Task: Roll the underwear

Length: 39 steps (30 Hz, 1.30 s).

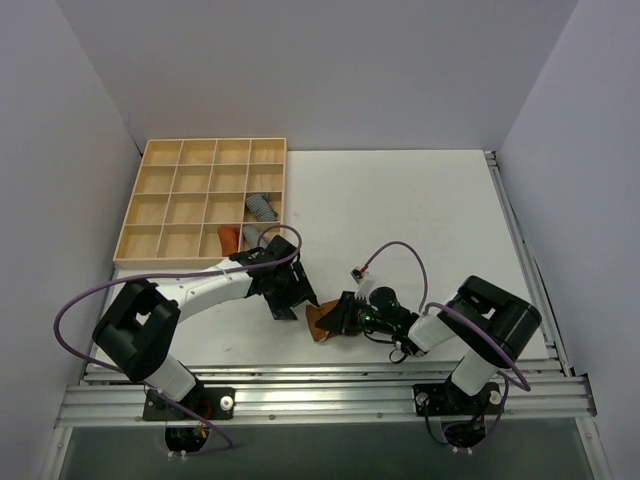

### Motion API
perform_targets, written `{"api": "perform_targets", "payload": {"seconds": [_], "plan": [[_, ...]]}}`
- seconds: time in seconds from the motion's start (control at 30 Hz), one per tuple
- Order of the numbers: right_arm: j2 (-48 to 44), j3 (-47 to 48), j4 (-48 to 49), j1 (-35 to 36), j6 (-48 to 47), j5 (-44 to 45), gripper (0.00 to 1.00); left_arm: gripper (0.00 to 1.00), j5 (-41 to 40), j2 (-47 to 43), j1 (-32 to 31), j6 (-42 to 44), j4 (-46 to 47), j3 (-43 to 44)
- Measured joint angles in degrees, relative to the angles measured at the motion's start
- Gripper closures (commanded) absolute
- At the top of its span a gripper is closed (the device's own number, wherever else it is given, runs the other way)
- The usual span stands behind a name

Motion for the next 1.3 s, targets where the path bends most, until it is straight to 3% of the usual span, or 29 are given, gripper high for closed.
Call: {"api": "perform_targets", "payload": {"seconds": [0.53,0.8,1.0,1.03,1.1,1.2,1.3], "plan": [[13.40,-4.79,24.35,-3.19,5.66,-5.51,0.99,0.35,0.57,2.16,-3.10,1.16,3.02,-1.05],[20.55,-5.95,33.79,-3.78,9.94,-5.95,0.96,0.53,1.86,6.84,-3.32,1.33,4.59,1.36],[21.55,-6.19,35.52,-3.85,11.47,-5.77,0.75,0.65,2.32,8.39,-3.39,2.36,3.39,3.08],[21.03,-6.25,35.41,-3.85,11.61,-5.68,0.65,0.67,2.29,8.79,-3.45,2.54,2.69,3.72],[19.34,-6.47,34.91,-3.82,11.93,-5.51,0.61,0.69,2.29,9.86,-3.61,2.82,1.09,5.22],[14.47,-6.88,30.08,-3.43,10.95,-4.28,0.52,0.72,2.38,11.04,-3.85,3.02,-0.70,6.91],[4.90,-5.07,15.74,-2.82,8.35,-2.40,0.48,0.75,2.12,11.54,-4.31,2.99,-1.62,7.74]]}}
